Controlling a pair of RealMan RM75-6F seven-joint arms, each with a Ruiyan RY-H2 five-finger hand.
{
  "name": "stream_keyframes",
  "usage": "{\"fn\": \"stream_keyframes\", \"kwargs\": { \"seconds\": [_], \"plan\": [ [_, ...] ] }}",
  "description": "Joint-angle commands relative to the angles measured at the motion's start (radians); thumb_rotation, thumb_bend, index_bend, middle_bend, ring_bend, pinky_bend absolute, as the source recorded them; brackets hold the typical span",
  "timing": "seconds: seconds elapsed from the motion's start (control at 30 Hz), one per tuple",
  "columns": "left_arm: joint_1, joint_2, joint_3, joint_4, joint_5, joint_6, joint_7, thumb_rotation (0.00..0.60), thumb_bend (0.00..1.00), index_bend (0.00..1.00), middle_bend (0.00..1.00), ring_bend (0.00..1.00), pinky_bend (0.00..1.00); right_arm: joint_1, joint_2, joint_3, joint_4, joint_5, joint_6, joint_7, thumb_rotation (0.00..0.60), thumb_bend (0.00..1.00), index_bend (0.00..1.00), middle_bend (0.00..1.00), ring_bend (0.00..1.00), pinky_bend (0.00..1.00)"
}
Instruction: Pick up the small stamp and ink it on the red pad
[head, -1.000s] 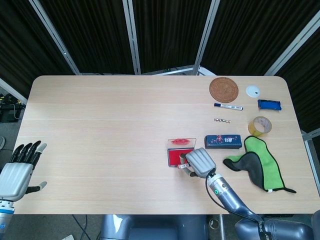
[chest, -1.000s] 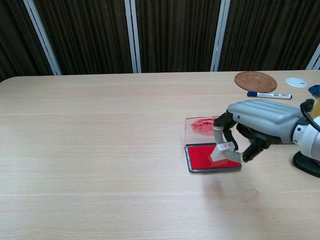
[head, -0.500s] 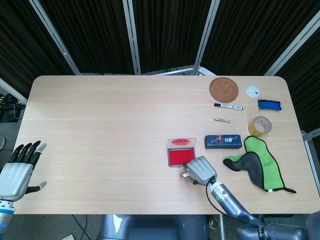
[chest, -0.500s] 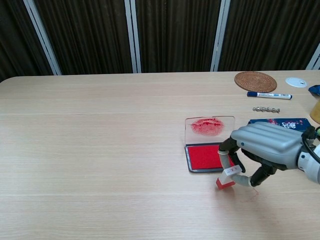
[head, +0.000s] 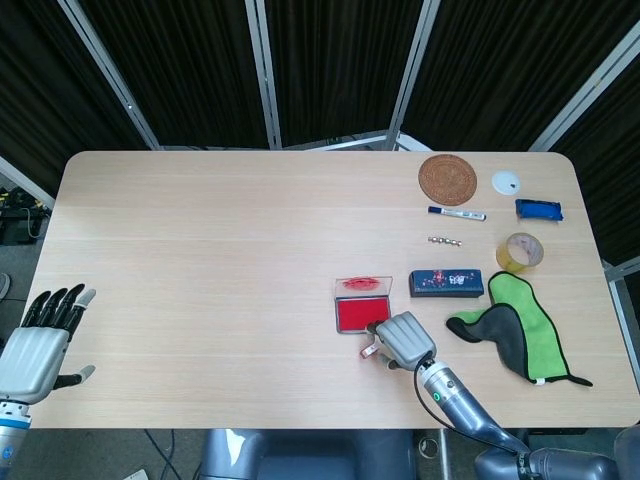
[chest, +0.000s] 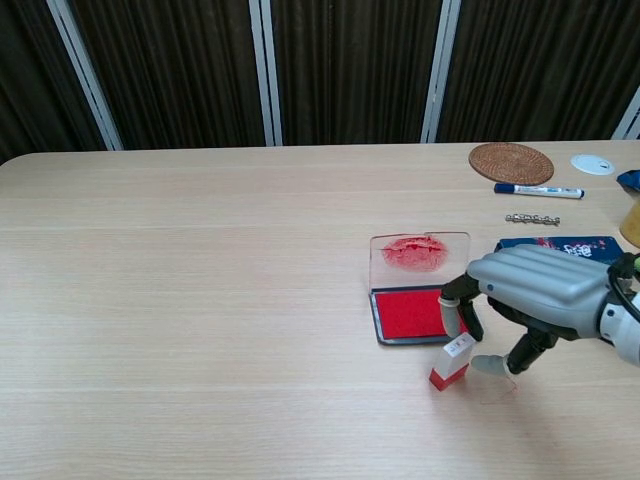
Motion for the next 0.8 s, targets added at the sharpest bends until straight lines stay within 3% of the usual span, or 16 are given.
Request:
{"fn": "stream_keyframes", "kwargs": {
  "seconds": [0.03, 0.33, 0.63, 0.7, 0.8],
  "plan": [
    [0.0, 0.0, 0.001, -0.001, 0.0, 0.0, 0.001, 0.6, 0.0, 0.0, 0.0, 0.0, 0.0, -0.001, 0.001, -0.002, -0.001, 0.001, -0.002, -0.004, 0.6, 0.18, 0.42, 0.5, 0.85, 1.0],
    [0.0, 0.0, 0.003, -0.001, 0.001, -0.001, 0.002, 0.6, 0.0, 0.0, 0.0, 0.0, 0.0, -0.015, 0.027, -0.005, -0.028, -0.015, 0.018, 0.009, 0.6, 0.18, 0.39, 0.46, 0.85, 1.0],
    [0.01, 0.021, 0.009, -0.009, 0.025, 0.015, -0.034, 0.6, 0.0, 0.0, 0.0, 0.0, 0.0, -0.083, 0.181, -0.026, -0.137, -0.156, 0.185, 0.11, 0.6, 0.18, 0.32, 0.39, 0.83, 0.99],
    [0.015, 0.03, 0.012, -0.01, 0.042, 0.027, -0.054, 0.6, 0.0, 0.0, 0.0, 0.0, 0.0, -0.123, 0.256, -0.046, -0.169, -0.212, 0.262, 0.184, 0.6, 0.17, 0.31, 0.38, 0.81, 0.95],
    [0.019, 0.039, 0.015, -0.008, 0.06, 0.035, -0.077, 0.6, 0.0, 0.0, 0.0, 0.0, 0.0, -0.173, 0.325, -0.067, -0.18, -0.26, 0.348, 0.277, 0.6, 0.17, 0.3, 0.37, 0.72, 0.74]
  ]
}}
